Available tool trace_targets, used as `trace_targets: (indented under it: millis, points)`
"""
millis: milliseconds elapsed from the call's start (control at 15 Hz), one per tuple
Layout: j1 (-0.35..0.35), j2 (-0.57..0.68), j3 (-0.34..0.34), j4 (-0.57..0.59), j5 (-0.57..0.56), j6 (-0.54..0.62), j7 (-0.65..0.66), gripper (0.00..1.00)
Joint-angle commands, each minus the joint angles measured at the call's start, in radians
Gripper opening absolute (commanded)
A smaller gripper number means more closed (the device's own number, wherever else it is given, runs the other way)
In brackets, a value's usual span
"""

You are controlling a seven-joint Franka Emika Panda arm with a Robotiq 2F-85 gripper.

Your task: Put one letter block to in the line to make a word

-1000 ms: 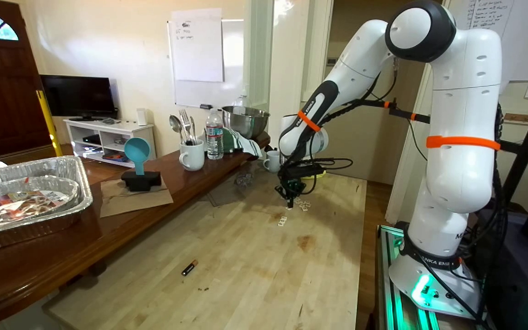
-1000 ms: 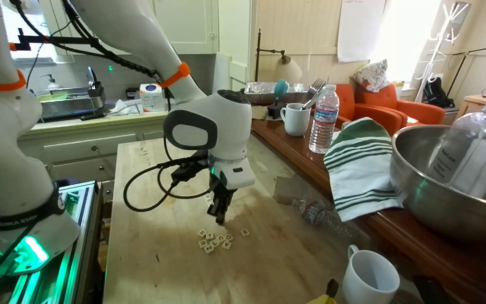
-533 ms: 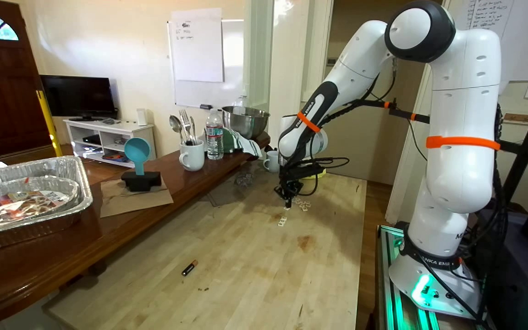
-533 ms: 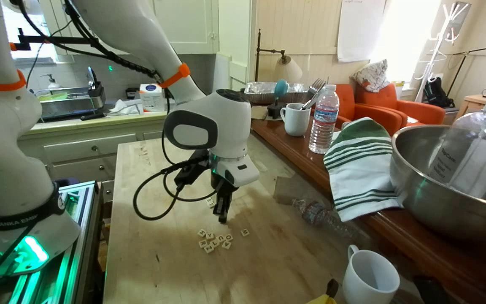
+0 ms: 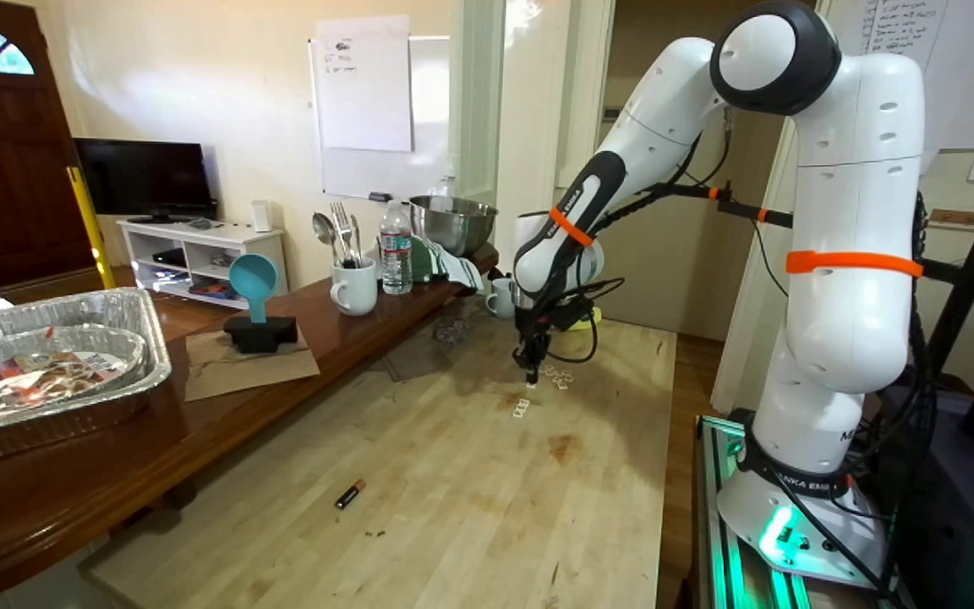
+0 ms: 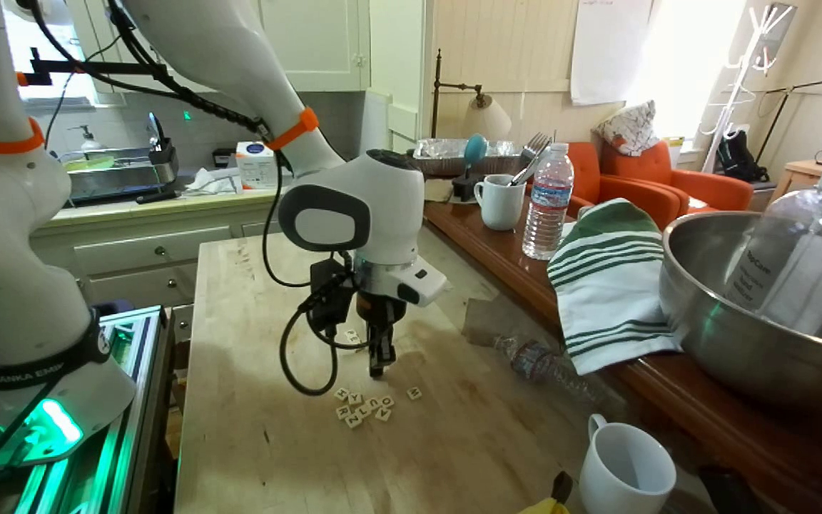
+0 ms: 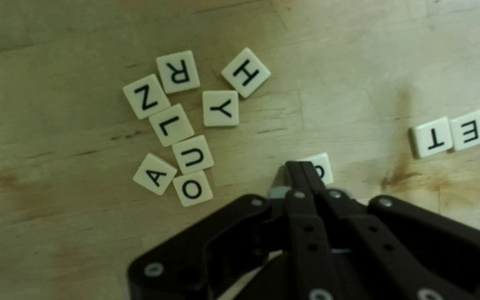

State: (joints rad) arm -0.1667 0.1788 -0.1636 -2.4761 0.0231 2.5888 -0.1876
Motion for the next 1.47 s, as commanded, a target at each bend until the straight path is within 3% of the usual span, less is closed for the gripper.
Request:
trace_targets:
  millis: [0,733,1400]
  points:
    - [-0.006,0.006,0.014,-0.022,-0.079,0.000,-0.116,0.00]
    - [-0.005,-0.017,0.065,-0.067,-0.213,0.023,-0.471,0.00]
    - [-0.005,-0.098,0.081,-0.066,-0.145,0.001,-0.541,0.00]
